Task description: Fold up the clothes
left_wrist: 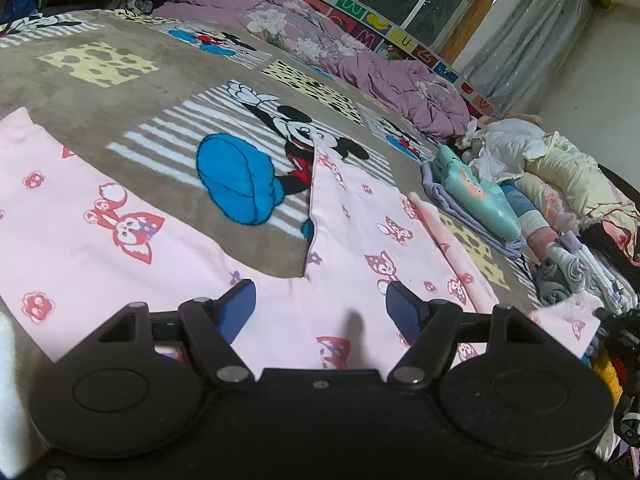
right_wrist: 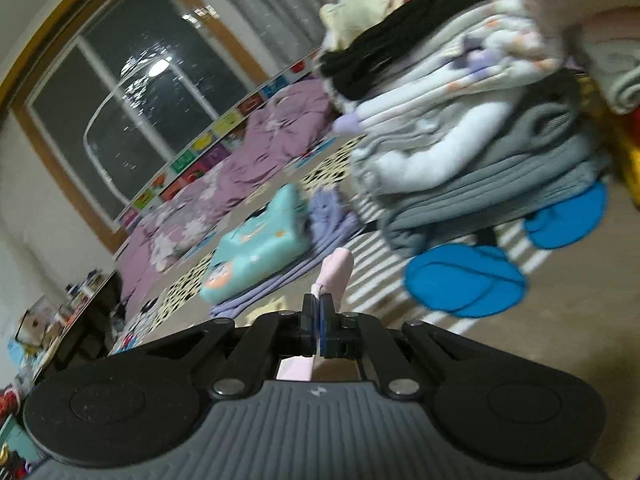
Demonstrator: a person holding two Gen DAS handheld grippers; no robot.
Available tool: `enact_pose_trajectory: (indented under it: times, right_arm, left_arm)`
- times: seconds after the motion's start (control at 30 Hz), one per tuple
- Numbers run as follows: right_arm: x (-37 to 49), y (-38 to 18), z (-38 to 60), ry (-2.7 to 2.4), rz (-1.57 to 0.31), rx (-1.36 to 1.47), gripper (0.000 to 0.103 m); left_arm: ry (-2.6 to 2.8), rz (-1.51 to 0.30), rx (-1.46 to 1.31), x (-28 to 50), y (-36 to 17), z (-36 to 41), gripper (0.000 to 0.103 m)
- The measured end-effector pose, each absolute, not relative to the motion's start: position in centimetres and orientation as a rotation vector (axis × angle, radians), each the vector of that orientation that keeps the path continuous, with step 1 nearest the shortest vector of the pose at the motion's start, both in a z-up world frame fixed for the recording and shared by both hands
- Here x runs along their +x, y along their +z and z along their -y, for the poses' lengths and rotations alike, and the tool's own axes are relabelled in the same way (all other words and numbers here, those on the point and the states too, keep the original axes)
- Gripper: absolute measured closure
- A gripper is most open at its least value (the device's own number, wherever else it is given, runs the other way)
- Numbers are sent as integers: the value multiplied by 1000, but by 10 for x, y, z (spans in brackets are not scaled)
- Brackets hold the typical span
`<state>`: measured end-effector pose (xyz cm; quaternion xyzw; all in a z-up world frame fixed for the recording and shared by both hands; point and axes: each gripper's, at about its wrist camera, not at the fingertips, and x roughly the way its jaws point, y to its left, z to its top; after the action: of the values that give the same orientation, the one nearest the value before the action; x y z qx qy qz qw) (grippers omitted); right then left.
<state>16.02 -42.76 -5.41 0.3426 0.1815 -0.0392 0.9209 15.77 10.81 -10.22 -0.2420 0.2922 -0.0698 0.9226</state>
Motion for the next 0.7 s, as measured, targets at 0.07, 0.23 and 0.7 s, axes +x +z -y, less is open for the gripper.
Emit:
enact_pose_trajectory:
  times: [0.07,0.23,0.7]
  right_arm:
    - [156,-55,436,-105,-372,703,100]
    - [141,-61,448,-157,-385,706,100]
    - [112,-100,456,-271,-446,770,100]
  left_arm:
    - [-143,-600,-497,157,-102,-107,31]
    - [-143,-601,-495,157,-102,-106,31]
    - [-150,-604,-506,158,-103,-110,31]
